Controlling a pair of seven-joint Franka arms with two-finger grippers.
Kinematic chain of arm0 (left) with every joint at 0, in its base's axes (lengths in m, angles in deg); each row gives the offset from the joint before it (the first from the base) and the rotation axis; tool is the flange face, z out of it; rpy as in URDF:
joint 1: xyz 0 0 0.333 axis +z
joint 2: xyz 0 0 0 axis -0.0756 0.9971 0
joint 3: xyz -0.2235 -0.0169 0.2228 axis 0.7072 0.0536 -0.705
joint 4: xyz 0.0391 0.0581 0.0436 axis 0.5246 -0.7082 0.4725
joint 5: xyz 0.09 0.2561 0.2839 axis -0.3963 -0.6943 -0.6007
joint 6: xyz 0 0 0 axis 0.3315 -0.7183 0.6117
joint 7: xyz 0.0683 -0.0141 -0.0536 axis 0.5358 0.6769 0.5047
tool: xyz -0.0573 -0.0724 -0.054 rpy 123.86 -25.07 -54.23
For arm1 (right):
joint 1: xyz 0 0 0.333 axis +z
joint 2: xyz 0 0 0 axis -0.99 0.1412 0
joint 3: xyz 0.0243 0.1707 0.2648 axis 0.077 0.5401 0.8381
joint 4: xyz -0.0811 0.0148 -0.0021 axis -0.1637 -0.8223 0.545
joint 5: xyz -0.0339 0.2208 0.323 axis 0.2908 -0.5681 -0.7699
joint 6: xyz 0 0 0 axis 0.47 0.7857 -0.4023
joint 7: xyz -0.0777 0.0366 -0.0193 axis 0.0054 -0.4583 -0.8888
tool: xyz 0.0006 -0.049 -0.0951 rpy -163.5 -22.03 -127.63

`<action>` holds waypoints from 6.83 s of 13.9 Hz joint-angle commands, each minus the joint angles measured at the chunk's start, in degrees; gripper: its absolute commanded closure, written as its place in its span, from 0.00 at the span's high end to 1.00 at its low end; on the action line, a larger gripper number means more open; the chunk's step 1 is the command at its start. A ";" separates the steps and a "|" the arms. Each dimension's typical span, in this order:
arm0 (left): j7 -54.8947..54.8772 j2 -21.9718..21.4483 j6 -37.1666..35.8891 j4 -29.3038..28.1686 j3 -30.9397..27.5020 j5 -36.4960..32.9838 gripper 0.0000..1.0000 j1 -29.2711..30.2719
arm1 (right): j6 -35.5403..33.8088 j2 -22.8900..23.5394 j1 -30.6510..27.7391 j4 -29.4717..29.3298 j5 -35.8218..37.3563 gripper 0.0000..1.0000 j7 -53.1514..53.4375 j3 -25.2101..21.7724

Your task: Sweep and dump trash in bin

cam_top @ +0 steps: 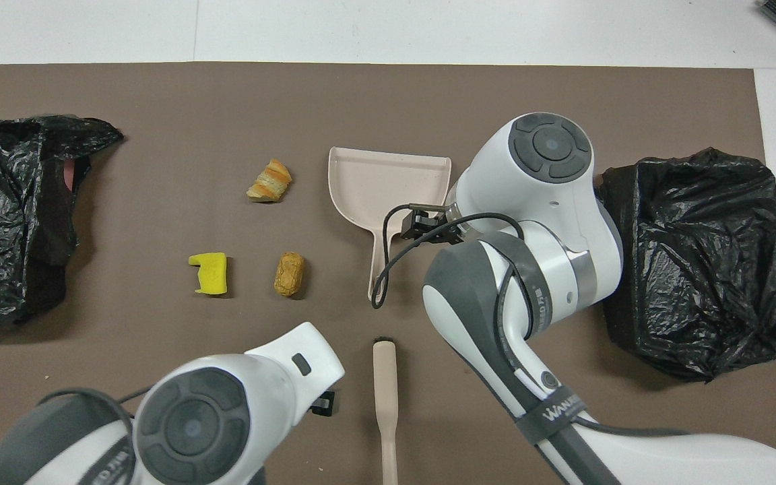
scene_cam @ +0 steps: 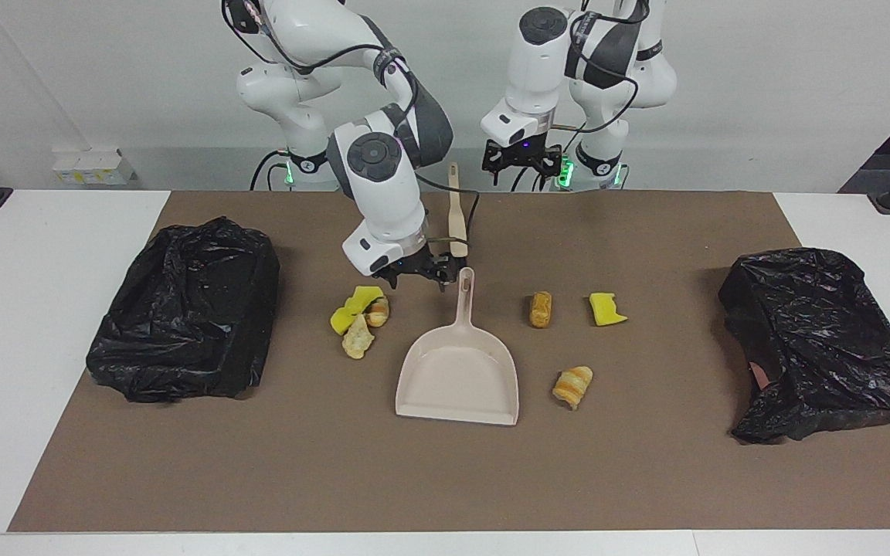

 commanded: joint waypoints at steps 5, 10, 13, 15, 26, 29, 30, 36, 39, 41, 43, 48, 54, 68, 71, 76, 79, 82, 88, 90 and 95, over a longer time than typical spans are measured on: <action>12.50 2.56 14.52 -8.28 12.95 3.92 1.00 -0.49 | 1.85 8.39 3.76 -7.35 -0.60 1.00 -0.07 0.84; 17.34 6.96 20.07 -10.57 19.38 4.28 0.99 -0.58 | 2.91 8.12 5.17 -2.78 -0.60 1.00 -2.91 0.93; 19.96 9.85 20.25 -10.57 19.91 5.69 0.70 -1.19 | 2.04 8.04 5.18 -2.07 -0.43 1.00 -2.91 0.93; 20.07 10.21 20.25 -10.39 20.00 5.69 0.43 -1.11 | 2.03 8.04 5.26 -2.24 -0.42 0.73 -2.91 0.93; 4.37 2.41 2.52 -7.06 6.50 2.79 0.00 -0.23 | -1.56 5.23 4.12 -2.69 -0.61 0.00 -19.58 0.58; -2.68 0.02 -0.40 -7.05 -3.79 -2.46 0.00 -0.31 | -8.31 1.55 1.32 -1.64 0.88 0.00 -36.78 0.31; -4.00 0.11 -0.32 -7.05 -5.73 -5.79 0.00 -0.31 | -10.08 -0.38 0.09 -0.41 2.11 0.00 -41.36 0.31; -4.98 3.70 1.70 -7.58 -22.68 -13.12 0.00 -0.05 | -14.31 -4.80 -0.63 5.66 13.54 0.00 -65.99 0.49; -9.89 4.93 3.19 -7.67 -31.22 -13.21 0.00 -0.40 | -12.74 -3.39 4.37 6.89 16.45 0.00 -66.45 0.66; -9.91 7.65 5.65 -7.93 -32.47 -14.34 0.00 0.38 | -10.55 -3.65 4.91 9.08 16.45 0.00 -66.71 0.84; -10.34 8.46 5.92 -9.24 -32.38 -15.23 0.00 1.53 | -8.69 -3.92 5.96 11.11 16.45 0.00 -66.80 1.10; -10.17 9.69 8.99 -9.78 -30.98 -15.23 0.00 -0.48 | -7.55 -4.53 7.72 12.78 15.75 0.00 -62.34 1.36; -10.34 12.58 14.53 -8.99 -21.16 -8.75 0.00 -4.97 | -7.11 -5.15 8.16 14.10 15.66 0.00 -61.44 1.37; -21.22 23.38 4.79 12.43 -20.41 -7.19 0.00 -0.84 | -7.11 -5.32 8.08 14.63 15.66 0.00 -61.35 1.37; -27.54 29.00 4.43 20.60 -23.66 -19.43 0.00 -0.32 | -7.02 -5.32 8.08 14.72 15.66 0.00 -61.26 1.37; -39.07 39.91 5.22 31.87 -27.90 -26.98 0.00 0.04 | -5.00 -6.11 8.08 16.65 15.66 0.00 -61.26 1.37; -43.98 41.68 5.13 31.98 -27.81 -31.76 0.00 0.39 | -5.00 -6.11 8.08 16.65 15.66 0.00 -61.26 1.37; -48.31 39.84 5.22 27.41 -27.20 -31.14 0.00 0.13 | -5.00 -6.11 8.08 16.74 15.66 0.00 -61.26 1.37; -48.32 34.22 3.21 18.02 -21.06 -23.59 0.00 -0.40 | -4.74 -6.64 7.81 18.06 15.57 0.00 -60.74 1.37; -47.96 32.98 2.59 16.16 -17.55 -23.58 0.00 -0.49 | -4.12 -7.17 7.64 19.11 15.57 0.00 -60.74 1.37; -38.22 28.95 -3.83 14.74 -10.23 -14.12 0.00 -0.40 | -3.77 -7.17 7.64 19.38 15.66 0.00 -60.74 1.37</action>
